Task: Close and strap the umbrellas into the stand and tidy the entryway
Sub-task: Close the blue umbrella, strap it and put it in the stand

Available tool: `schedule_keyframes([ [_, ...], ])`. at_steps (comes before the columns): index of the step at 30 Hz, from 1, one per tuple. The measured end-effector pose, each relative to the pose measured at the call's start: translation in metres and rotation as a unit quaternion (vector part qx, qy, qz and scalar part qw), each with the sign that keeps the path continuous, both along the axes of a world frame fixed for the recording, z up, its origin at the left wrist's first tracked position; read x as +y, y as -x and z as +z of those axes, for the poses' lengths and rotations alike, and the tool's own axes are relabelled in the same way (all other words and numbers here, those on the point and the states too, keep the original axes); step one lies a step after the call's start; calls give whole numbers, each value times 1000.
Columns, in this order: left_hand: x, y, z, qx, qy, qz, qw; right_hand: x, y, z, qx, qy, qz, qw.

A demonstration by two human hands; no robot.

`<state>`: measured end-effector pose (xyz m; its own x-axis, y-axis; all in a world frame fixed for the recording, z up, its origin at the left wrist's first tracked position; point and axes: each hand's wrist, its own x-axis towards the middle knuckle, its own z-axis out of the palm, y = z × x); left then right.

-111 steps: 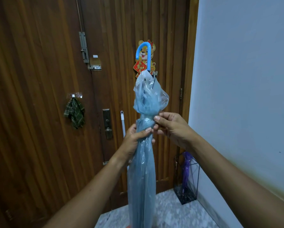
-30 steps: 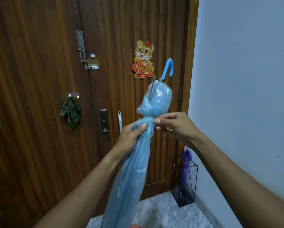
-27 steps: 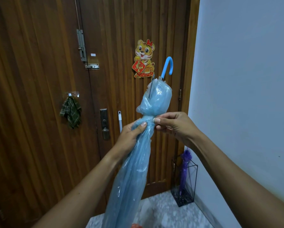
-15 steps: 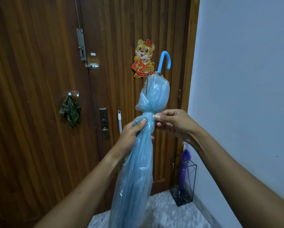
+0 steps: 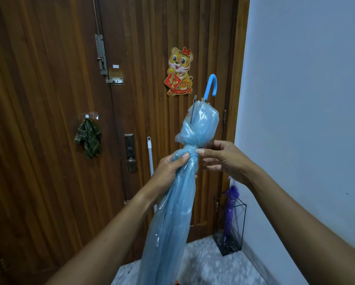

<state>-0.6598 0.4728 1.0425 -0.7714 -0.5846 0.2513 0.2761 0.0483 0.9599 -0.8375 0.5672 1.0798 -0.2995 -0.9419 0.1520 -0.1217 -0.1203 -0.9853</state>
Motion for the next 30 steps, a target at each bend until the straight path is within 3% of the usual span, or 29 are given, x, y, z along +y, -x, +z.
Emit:
schedule_keyframes([
  [8,13,38,-8,-42,129,32,990,15,22,-11,50,29,-69,996],
  [13,17,66,-3,-66,83,30,994,26,54,-16,53,27,-74,995],
  [18,14,107,-15,-21,35,39,998,28,99,-28,83,23,-86,993],
  [21,12,135,-21,-15,51,56,997,23,128,-37,91,6,-94,991],
  [30,-58,253,-46,10,25,43,999,-48,228,-62,112,-10,-115,987],
])
